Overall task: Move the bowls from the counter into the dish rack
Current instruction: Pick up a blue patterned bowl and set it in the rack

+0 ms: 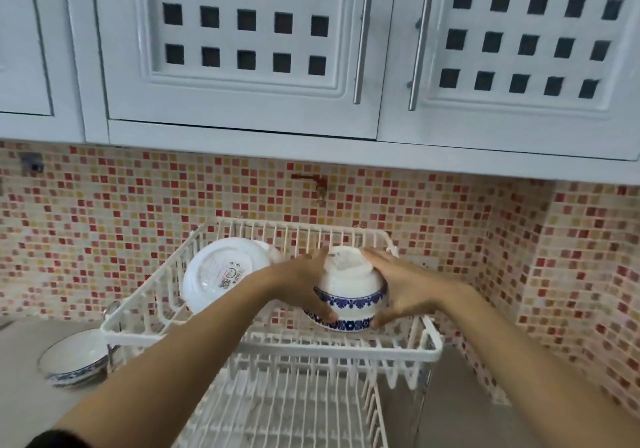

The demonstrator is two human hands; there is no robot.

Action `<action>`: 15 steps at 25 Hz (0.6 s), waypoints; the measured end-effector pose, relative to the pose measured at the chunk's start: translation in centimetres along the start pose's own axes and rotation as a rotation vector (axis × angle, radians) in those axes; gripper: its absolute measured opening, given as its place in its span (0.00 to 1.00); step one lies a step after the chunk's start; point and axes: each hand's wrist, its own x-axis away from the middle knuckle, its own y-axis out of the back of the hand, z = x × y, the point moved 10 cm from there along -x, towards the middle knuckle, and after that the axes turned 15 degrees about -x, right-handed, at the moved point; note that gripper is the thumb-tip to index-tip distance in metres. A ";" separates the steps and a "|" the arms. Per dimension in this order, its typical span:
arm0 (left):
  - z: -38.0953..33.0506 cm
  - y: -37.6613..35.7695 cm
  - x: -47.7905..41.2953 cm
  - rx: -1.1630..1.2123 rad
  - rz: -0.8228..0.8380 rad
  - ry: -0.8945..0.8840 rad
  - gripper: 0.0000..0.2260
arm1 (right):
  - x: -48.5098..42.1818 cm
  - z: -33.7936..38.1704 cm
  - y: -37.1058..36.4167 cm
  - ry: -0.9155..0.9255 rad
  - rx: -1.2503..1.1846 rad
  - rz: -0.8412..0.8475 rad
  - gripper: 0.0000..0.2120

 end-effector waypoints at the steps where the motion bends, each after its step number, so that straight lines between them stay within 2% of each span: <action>1: 0.0 -0.5 -0.3 -0.029 0.018 0.015 0.55 | -0.4 -0.2 -0.4 -0.018 0.042 0.023 0.64; 8: 0.4 -2.5 -0.9 -0.108 0.079 0.055 0.55 | -1.2 -0.6 -1.6 -0.045 0.161 0.098 0.64; 15: -0.5 -0.9 -0.8 -0.155 -0.117 0.041 0.40 | -3.3 -0.7 -1.4 -0.101 0.135 0.056 0.58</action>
